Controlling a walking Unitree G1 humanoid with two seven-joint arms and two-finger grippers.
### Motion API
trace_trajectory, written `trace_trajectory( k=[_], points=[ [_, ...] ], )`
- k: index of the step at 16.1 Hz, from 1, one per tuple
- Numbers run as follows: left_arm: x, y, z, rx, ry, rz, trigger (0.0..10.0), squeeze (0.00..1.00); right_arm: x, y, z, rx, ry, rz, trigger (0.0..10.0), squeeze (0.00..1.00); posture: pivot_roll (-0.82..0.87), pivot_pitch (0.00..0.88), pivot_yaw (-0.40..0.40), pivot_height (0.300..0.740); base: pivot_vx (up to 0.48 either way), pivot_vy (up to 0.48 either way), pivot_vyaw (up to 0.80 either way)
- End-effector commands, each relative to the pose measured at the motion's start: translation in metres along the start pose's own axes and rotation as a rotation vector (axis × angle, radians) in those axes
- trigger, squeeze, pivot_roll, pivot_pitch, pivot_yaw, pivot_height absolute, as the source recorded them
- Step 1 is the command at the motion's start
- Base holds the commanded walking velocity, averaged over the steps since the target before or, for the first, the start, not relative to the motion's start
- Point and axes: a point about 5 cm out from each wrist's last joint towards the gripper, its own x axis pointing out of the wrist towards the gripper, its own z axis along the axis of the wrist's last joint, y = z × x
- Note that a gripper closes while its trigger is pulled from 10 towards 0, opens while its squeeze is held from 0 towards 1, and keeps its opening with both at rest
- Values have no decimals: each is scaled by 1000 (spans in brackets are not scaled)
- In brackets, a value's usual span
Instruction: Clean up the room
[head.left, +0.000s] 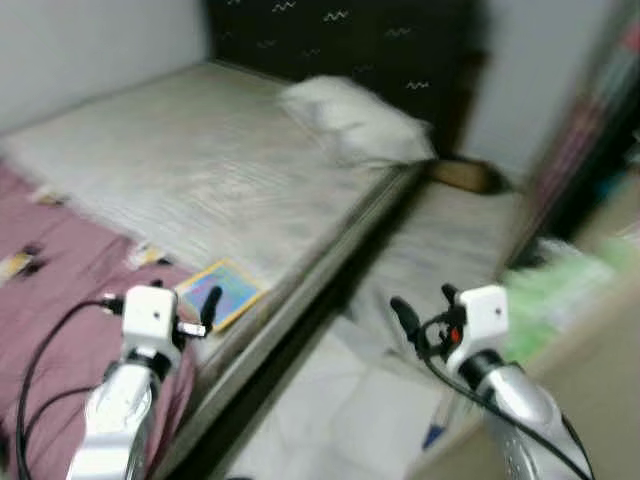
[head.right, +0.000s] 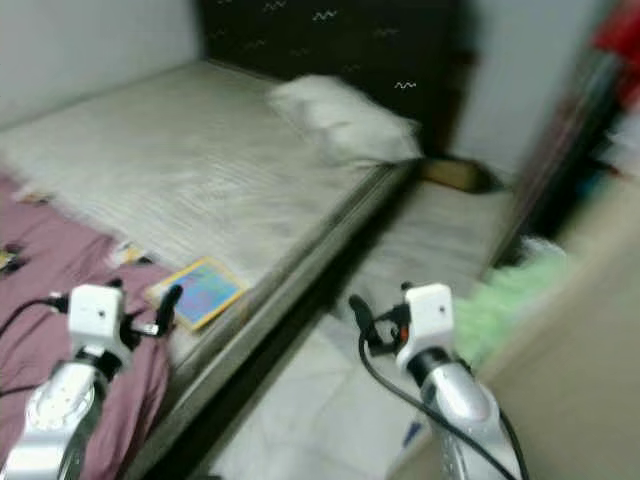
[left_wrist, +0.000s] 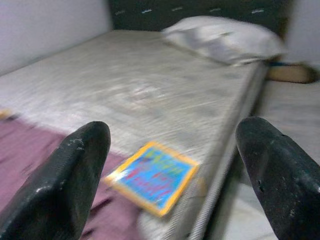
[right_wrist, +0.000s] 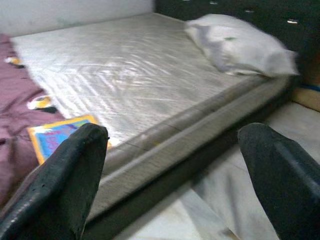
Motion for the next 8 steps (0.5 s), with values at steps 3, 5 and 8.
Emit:
trace_trajectory(
  k=[3, 5, 8],
  points=[
    [0, 3, -1, 14, 3, 16, 10000, 0, 3, 3, 6, -10, -32, -5, 10000, 0, -31, 0, -63, 740, 0, 0, 794],
    [1, 4, -1, 15, 4, 27, 10000, 0, 6, 0, 9, -21, -49, -39, 10000, 0, -30, 0, -65, 740, 0, 0, 794],
    [3, 5, -1, 18, 0, 48, 10000, 0, 9, -5, 13, -35, -70, -87, 10000, 0, -31, 0, -64, 740, 0, 0, 794]
  ],
)
